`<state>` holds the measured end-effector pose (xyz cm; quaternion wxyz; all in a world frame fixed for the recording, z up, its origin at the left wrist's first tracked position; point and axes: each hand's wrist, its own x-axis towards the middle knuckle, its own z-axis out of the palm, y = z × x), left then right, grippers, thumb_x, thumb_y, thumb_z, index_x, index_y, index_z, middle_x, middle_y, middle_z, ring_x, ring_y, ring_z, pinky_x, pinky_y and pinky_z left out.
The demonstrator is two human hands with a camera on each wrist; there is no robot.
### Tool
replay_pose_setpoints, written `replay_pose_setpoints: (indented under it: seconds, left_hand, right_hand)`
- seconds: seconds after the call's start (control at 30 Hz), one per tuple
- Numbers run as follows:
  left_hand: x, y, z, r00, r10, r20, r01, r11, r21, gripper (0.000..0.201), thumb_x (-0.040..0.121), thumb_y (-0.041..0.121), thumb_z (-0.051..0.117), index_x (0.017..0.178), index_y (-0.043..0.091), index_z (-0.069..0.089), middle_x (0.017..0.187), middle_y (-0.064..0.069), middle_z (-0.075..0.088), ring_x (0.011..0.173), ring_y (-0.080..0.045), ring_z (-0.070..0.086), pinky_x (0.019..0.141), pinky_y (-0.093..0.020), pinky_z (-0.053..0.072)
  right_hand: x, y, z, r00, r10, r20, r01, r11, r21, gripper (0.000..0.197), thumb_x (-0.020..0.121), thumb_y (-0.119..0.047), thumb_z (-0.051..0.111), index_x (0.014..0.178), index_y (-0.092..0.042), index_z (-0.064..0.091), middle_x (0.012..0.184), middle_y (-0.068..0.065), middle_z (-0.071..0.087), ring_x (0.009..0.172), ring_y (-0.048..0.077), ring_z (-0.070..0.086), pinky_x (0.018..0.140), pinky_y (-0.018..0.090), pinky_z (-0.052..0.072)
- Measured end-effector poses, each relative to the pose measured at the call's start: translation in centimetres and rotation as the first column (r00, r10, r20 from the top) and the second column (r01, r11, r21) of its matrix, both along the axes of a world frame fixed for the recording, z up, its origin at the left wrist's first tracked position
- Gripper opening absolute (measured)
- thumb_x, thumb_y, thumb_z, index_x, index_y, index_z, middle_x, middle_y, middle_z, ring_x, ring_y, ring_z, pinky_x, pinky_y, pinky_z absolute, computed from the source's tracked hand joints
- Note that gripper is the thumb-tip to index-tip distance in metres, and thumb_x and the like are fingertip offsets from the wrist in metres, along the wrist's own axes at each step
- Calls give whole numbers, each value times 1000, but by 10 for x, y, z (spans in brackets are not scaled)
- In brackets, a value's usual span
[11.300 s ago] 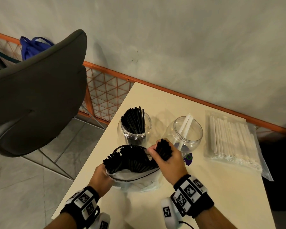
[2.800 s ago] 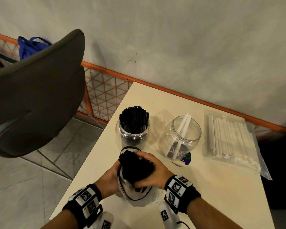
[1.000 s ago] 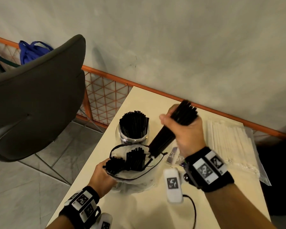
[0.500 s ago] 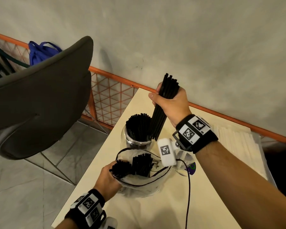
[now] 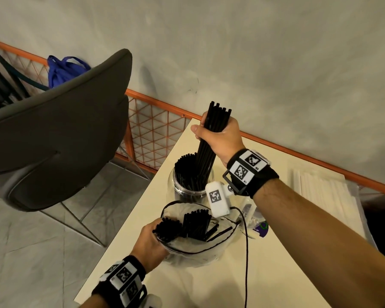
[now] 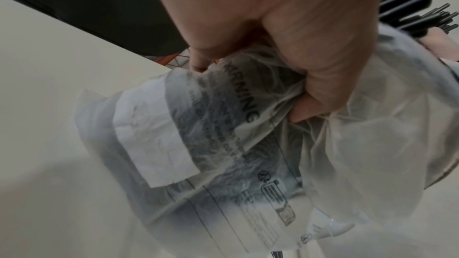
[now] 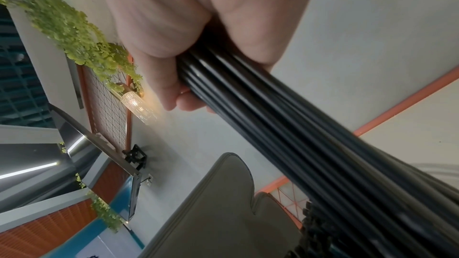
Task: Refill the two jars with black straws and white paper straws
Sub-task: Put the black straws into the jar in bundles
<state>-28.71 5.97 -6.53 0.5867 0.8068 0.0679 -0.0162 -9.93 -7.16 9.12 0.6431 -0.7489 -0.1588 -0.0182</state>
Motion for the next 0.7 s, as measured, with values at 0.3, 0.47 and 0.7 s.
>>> replay_pose_setpoints:
  seconds: [0.3,0.47,0.7]
  left_hand:
    - [-1,-1,1,1000,7,-2,-7,1000,-19,43,53,49,58,81,18,68,76,5,71,75,-5,64,66,-16,50]
    - [-1,-3,-2,1000,17,-10,-18,995,-95,37,53,44,63,80,19,69,87,11,72,76,-8,66,67,-16,51]
    - [-3,-6,5,1000,5,12,-4,991,-133,29,54,39,65,78,23,66,81,23,70,73,4,64,63,-8,47]
  right_hand:
    - [-7,-7,-33,995,0,-104,-15,989,-145,20,73,-9,83,84,-13,67,77,-6,67,77,7,66,80,27,55]
    - [-6,-14,-34,999,13,-51,-17,995,-94,46,73,-2,81,109,-22,61,96,-5,67,87,13,69,83,27,57]
    - [-16,-23,-56,881,430,198,-74,539,-839,47,103,-30,43,148,-22,36,154,-3,39,146,14,27,115,35,22]
